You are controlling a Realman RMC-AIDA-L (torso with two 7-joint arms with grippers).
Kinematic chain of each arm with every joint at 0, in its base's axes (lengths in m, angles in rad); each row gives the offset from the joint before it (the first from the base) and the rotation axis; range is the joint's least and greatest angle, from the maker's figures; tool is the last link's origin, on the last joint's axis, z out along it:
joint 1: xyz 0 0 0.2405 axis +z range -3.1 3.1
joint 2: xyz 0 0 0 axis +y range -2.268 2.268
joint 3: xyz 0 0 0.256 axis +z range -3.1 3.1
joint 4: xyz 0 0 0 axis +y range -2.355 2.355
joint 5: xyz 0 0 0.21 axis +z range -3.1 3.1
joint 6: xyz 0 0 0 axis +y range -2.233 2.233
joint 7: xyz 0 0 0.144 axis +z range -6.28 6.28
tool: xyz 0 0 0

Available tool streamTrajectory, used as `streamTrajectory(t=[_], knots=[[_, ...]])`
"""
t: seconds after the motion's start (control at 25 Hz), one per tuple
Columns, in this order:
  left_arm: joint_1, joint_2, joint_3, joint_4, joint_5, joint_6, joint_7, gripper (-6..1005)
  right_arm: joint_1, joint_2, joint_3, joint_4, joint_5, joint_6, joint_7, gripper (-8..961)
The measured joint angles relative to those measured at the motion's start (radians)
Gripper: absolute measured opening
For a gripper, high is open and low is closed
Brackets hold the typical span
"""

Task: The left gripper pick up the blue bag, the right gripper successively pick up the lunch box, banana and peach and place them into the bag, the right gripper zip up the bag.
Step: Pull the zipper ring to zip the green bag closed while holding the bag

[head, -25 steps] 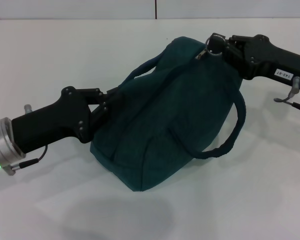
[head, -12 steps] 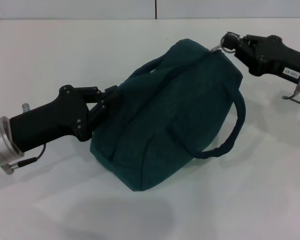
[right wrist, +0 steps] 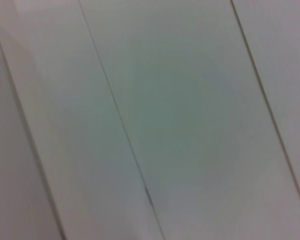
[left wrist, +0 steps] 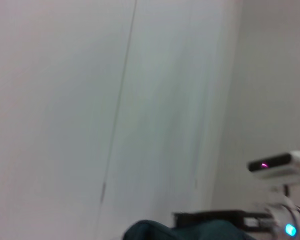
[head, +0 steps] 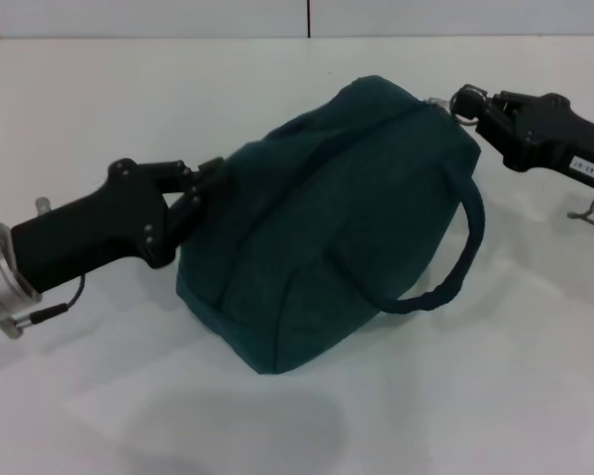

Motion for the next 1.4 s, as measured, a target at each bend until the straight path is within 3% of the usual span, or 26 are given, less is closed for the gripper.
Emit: streamTrajectory(t=[0.24, 0.48, 0.88, 1.4], knots=[[0.004, -0.008, -0.081, -0.001, -0.004, -0.004, -0.007, 50, -0.043, 0.01, 0.0, 0.0, 0.0, -0.117, 0.003, 14], [-0.001, -0.008, -0.088, -0.001, -0.005, -0.017, -0.009, 51, -0.059, 0.011, 0.001, 0.0, 0.007, -0.17, 0.007, 14], [-0.005, -0.012, -0.085, -0.003, 0.001, -0.04, -0.011, 51, -0.05, 0.011, 0.011, 0.053, 0.002, -0.01, -0.021, 15], [-0.006, -0.011, -0.086, 0.0, 0.0, -0.04, -0.019, 51, -0.023, 0.013, 0.001, 0.102, 0.0, 0.087, -0.047, 16]])
